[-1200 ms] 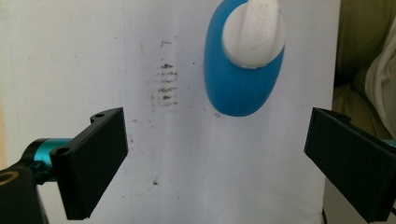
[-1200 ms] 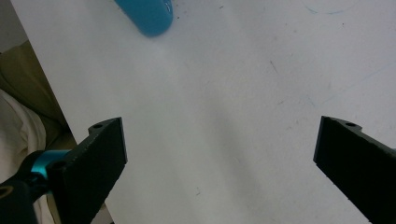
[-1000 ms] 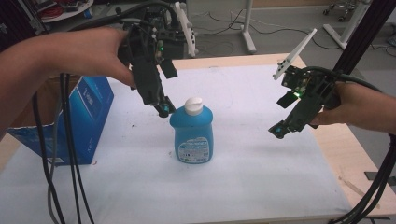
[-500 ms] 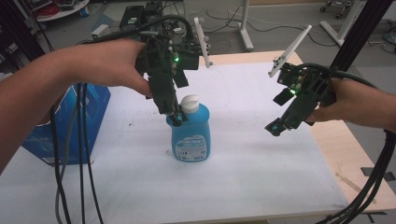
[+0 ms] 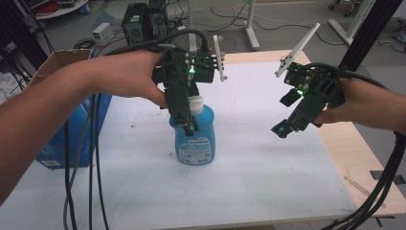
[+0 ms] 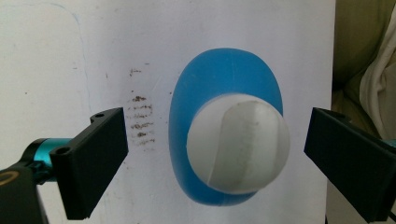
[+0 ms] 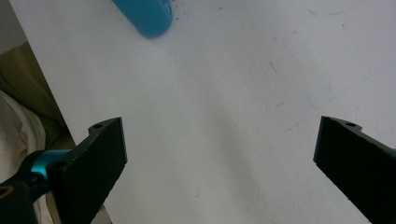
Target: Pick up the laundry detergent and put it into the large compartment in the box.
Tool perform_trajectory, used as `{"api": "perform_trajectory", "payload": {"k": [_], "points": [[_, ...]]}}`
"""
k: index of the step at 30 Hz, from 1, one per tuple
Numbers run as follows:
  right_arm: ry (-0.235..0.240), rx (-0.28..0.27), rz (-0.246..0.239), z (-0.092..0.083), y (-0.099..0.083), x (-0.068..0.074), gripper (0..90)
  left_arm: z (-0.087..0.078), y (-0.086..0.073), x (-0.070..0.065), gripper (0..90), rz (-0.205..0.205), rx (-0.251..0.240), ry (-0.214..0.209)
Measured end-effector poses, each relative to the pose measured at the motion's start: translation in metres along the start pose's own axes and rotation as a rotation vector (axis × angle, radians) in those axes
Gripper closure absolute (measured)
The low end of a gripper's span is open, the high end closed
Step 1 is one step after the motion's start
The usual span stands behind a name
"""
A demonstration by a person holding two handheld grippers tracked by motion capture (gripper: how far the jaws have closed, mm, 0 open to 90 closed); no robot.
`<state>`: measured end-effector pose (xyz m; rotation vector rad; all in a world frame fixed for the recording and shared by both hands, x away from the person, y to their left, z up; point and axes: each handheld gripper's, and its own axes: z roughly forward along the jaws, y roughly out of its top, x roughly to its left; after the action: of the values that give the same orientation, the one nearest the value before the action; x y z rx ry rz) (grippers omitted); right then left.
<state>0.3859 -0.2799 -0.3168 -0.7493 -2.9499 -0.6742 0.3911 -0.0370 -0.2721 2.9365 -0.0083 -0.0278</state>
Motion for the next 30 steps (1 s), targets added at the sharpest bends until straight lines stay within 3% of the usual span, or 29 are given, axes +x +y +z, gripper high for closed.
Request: {"api": "perform_trajectory", "payload": {"k": [21,23,30], "points": [[0.004,-0.001,0.004,0.001,0.0,0.0,1.7,0.02,-0.001,0.001,6.4,0.002,0.023,0.002],[0.005,-0.001,0.004,0.001,0.0,0.0,1.7,0.019,-0.002,0.001,13.3,0.01,0.025,0.001],[0.005,-0.002,0.004,0.001,0.0,0.0,1.7,0.019,-0.003,0.002,15.3,0.001,0.031,0.002]]}}
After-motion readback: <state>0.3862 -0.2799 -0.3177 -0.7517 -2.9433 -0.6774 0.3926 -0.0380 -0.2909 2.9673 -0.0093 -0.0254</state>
